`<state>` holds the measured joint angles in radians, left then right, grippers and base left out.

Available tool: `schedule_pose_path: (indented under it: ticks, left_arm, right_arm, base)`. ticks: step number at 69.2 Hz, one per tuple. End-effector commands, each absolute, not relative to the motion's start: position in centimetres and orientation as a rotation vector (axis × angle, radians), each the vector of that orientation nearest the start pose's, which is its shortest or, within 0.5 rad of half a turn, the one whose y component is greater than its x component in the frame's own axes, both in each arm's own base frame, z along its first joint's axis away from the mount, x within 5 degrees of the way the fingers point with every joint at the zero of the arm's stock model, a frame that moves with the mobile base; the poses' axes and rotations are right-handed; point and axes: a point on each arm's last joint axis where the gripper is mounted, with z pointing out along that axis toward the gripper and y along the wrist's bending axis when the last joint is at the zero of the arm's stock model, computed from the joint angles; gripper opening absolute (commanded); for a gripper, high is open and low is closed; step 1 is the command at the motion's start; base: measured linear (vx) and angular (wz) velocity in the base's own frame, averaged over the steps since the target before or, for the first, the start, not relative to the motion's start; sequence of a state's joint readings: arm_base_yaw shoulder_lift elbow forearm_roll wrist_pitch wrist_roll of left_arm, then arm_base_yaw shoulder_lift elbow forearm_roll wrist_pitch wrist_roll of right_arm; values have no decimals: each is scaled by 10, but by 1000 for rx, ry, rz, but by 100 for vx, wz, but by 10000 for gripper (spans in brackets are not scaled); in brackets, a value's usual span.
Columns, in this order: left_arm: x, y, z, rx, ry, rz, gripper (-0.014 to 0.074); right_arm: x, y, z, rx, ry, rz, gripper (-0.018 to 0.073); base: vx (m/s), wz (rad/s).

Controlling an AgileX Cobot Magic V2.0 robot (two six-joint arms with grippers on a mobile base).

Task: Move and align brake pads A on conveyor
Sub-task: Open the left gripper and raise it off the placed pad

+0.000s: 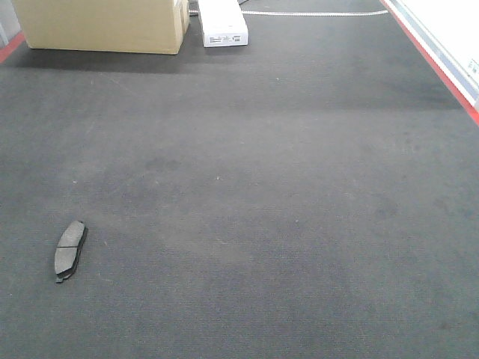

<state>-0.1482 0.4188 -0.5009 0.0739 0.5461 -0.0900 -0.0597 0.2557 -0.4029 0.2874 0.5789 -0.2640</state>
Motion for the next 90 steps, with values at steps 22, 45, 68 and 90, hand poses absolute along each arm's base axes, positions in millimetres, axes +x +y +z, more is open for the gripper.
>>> schedule_pose_path:
  ticks: [22, 45, 68, 90]
  left_arm:
    - [51, -5, 299, 77, 1765, -114, 513]
    - [51, -5, 299, 78, 1769, -110, 513]
    - [51, -5, 299, 78, 1769, -110, 513]
    - [51, -5, 299, 78, 1769, -110, 513]
  right_arm:
    - [63, 8, 299, -51, 1784, 66, -5]
    - [63, 8, 299, -51, 1784, 66, -5]
    - [63, 8, 299, -51, 1784, 66, -5]
    - [64, 8, 301, -36, 1758, 73, -5]
  base:
    - [0, 0]
    - [0, 0]
    - [0, 0]
    - [0, 0]
